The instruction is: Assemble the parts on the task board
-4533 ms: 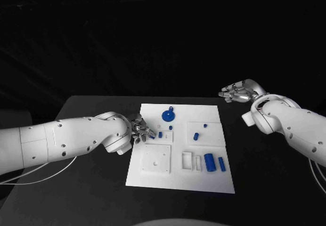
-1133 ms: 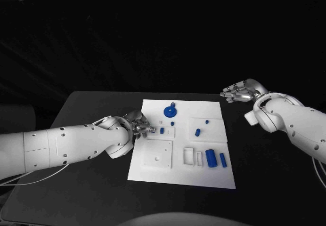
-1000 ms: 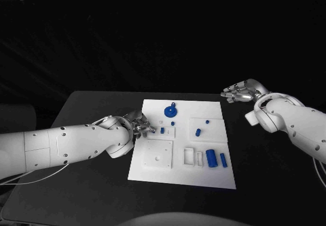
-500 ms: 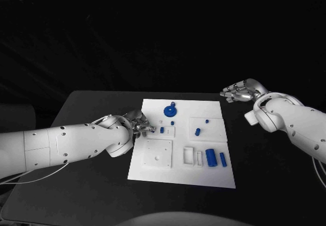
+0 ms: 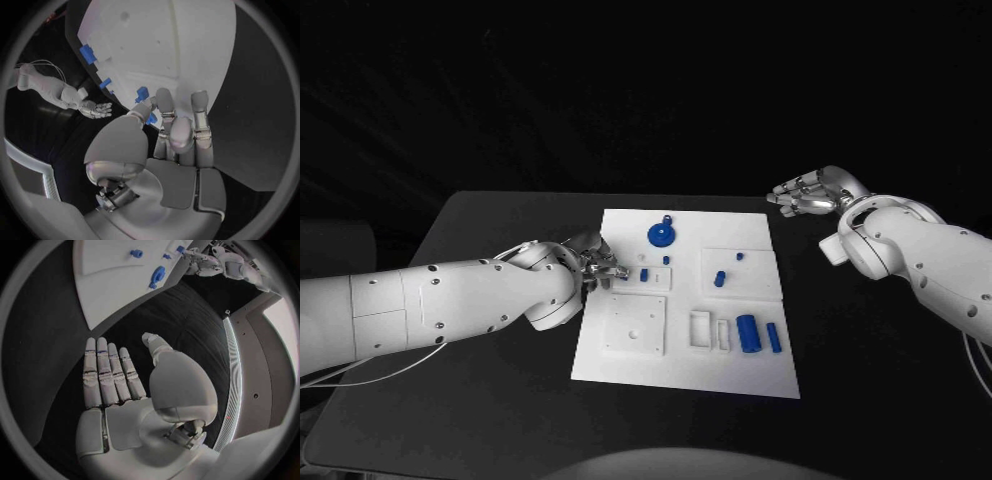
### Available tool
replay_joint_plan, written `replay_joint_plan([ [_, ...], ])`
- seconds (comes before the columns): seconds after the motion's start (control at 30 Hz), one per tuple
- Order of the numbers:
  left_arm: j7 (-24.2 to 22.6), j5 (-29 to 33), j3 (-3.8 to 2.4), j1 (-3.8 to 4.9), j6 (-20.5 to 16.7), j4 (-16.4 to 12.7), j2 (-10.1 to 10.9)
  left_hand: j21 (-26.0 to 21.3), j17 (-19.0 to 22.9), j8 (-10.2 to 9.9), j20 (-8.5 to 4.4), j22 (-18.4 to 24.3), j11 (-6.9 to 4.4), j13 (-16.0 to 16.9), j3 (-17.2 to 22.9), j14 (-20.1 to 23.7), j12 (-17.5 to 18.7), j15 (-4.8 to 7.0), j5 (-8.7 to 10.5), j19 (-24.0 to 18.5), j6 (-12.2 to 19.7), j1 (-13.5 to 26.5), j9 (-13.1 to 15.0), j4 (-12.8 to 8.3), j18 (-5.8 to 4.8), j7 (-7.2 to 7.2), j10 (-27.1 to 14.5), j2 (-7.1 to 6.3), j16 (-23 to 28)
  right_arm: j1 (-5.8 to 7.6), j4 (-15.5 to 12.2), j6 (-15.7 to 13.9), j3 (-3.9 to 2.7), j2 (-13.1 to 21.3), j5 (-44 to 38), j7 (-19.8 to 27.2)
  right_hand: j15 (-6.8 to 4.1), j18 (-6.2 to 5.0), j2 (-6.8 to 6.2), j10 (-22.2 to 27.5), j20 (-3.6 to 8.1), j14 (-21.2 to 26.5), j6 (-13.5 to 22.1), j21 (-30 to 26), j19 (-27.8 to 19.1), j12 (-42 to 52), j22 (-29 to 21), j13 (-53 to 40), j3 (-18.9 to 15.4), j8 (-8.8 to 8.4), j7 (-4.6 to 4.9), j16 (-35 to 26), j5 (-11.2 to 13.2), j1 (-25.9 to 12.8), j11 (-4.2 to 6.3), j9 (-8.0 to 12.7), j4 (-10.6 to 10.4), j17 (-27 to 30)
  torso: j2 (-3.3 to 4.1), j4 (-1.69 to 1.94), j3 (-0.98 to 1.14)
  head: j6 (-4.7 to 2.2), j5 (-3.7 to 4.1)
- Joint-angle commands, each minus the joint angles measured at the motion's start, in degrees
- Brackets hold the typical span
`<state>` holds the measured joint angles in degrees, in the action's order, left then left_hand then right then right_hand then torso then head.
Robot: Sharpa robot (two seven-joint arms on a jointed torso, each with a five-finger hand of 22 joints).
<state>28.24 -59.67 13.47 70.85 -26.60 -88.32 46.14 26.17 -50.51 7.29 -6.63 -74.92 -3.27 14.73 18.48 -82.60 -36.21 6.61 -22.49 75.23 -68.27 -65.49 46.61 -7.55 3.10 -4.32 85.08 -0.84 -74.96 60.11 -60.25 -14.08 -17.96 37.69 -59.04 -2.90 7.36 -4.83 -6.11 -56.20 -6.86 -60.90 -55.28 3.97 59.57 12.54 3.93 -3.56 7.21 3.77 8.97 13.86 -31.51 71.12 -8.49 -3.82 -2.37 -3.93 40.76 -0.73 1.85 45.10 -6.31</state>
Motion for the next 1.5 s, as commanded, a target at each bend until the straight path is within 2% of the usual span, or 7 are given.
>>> replay_joint_plan([
  [0.03, 2.7, -0.4, 0.50, -0.54, 3.4, 0.6, 0.1, 0.2, -0.1, 1.8, 0.34, -1.0, -1.38, -0.2, 0.8, -0.1, -0.4, 0.30, -0.24, 0.0, -5.0, -0.4, -1.6, -0.8, 0.65, 5.90, 1.7, 0.40, -0.5, -0.03, 0.0, 0.8, 0.00, 0.0, 0.0, 0.6, -0.02, 0.34, 0.08, 0.2, -0.10, 0.5, 0.1, 0.0, -0.5, 0.3, -0.1, 0.1, -0.2, -0.14, 0.48, -0.1, -0.3, 0.4, 0.00, 0.1, -0.3, 0.1, 0.00, 0.00, 0.03, -0.05, -0.07],
  [0.2, 2.6, -0.6, 0.50, -0.54, 3.7, 0.8, 0.0, 0.3, -0.2, 2.4, 0.37, -1.0, -1.39, -0.3, 0.8, -0.1, -0.4, 0.30, -0.26, 0.0, -4.8, -0.4, -2.1, -0.9, 0.66, 5.91, 1.7, 0.40, -0.5, -0.05, 0.0, 0.9, 0.00, 0.0, 0.0, 0.6, -0.02, 0.34, 0.08, 0.2, -0.10, 0.5, 0.1, 0.0, -0.5, 0.3, -0.1, 0.1, -0.2, -0.14, 0.48, -0.1, -0.3, 0.4, 0.00, 0.1, -0.3, 0.1, 0.00, -0.01, 0.01, 0.00, -0.04],
  [0.23, 2.6, -0.6, 0.50, -0.54, 3.8, 0.8, 0.0, 0.5, -0.1, 5.9, 0.44, -1.0, -1.37, -0.7, 0.7, 0.0, -0.6, 0.26, -0.32, -0.1, -3.5, -0.3, -5.3, -0.9, 0.76, 5.92, 1.7, 0.50, -0.6, -0.05, 0.0, 0.9, 0.00, 0.0, 0.0, 0.6, -0.02, 0.34, 0.08, 0.2, -0.10, 0.5, 0.1, 0.0, -0.5, 0.3, -0.1, 0.1, -0.2, -0.14, 0.48, -0.1, -0.3, 0.4, 0.00, 0.1, -0.3, 0.1, 0.00, -0.02, 0.01, -0.01, -0.04],
  [0.9, 2.2, -0.6, 0.50, -0.54, 4.3, 1.6, -1.2, 0.4, -0.5, 6.4, 0.54, -0.9, -1.32, -1.4, 0.1, -0.1, -1.1, 0.25, 0.42, -0.1, -3.6, -0.5, -5.4, -0.2, 0.77, 6.03, 1.8, 0.33, -0.8, -0.06, 0.0, 0.9, 0.00, -0.1, 0.0, 0.6, -0.01, 0.34, 0.04, 0.3, -0.11, 0.5, 0.1, 0.0, -0.5, 0.3, -0.1, 0.1, -0.2, -0.14, 0.47, -0.1, -0.4, 0.5, -0.01, 0.1, -0.6, 0.1, 0.00, -0.05, 0.02, -0.03, 0.09],
  [1.13, 2.2, -0.9, 0.50, -0.53, 4.9, 1.8, -1.5, 0.5, -1.2, 7.5, 0.80, -1.0, -1.44, -4.3, 0.0, -0.2, -2.2, 0.23, 0.50, -0.1, -3.4, -0.6, -3.0, 0.3, 0.95, 6.24, 1.8, 0.30, -1.2, -0.07, -0.1, 0.6, 0.00, -0.1, 0.0, 0.8, -0.04, 0.33, 0.01, 0.2, -0.11, 0.5, 0.0, 0.0, -0.5, 0.3, -0.1, 0.1, -0.2, -0.12, 0.45, 0.0, -0.5, 0.6, 0.00, 0.0, -0.8, 0.1, 0.03, -0.01, 0.08, 0.03, 0.24],
  [1.2, 2.2, -1.1, 0.49, -0.53, 5.0, 1.8, -1.6, 0.5, -1.2, 9.3, 0.83, -0.9, -1.62, -4.2, -0.3, -0.2, -2.2, 0.28, 0.48, -0.2, -3.0, -0.5, -0.4, 0.5, 0.91, 6.58, 1.8, 0.26, -1.2, -0.07, -0.1, 0.6, 0.00, -0.1, 0.0, 0.8, -0.04, 0.33, 0.01, 0.2, -0.11, 0.5, 0.0, 0.0, -0.5, 0.3, -0.1, 0.1, -0.2, -0.12, 0.45, 0.0, -0.5, 0.6, 0.00, 0.0, -0.8, 0.1, 0.02, 0.00, 0.05, 0.00, 0.26],
  [1.5, 2.1, -1.4, 0.49, -0.53, 5.5, 1.9, -1.8, 0.5, -1.1, 9.3, 0.81, -0.9, -1.56, -4.1, -0.2, -0.2, -2.1, 0.27, 0.58, -0.2, -2.9, -0.6, 0.2, 0.6, 0.94, 6.55, 1.8, 0.17, -1.1, -0.07, -0.1, 0.7, 0.00, -0.1, 0.1, 0.7, -0.04, 0.33, 0.01, 0.2, -0.11, 0.5, 0.0, 0.0, -0.5, 0.3, -0.1, 0.1, -0.2, -0.12, 0.45, 0.0, -0.5, 0.6, 0.00, 0.0, -0.8, 0.1, 0.01, -0.01, 0.04, 0.09, 0.40],
])
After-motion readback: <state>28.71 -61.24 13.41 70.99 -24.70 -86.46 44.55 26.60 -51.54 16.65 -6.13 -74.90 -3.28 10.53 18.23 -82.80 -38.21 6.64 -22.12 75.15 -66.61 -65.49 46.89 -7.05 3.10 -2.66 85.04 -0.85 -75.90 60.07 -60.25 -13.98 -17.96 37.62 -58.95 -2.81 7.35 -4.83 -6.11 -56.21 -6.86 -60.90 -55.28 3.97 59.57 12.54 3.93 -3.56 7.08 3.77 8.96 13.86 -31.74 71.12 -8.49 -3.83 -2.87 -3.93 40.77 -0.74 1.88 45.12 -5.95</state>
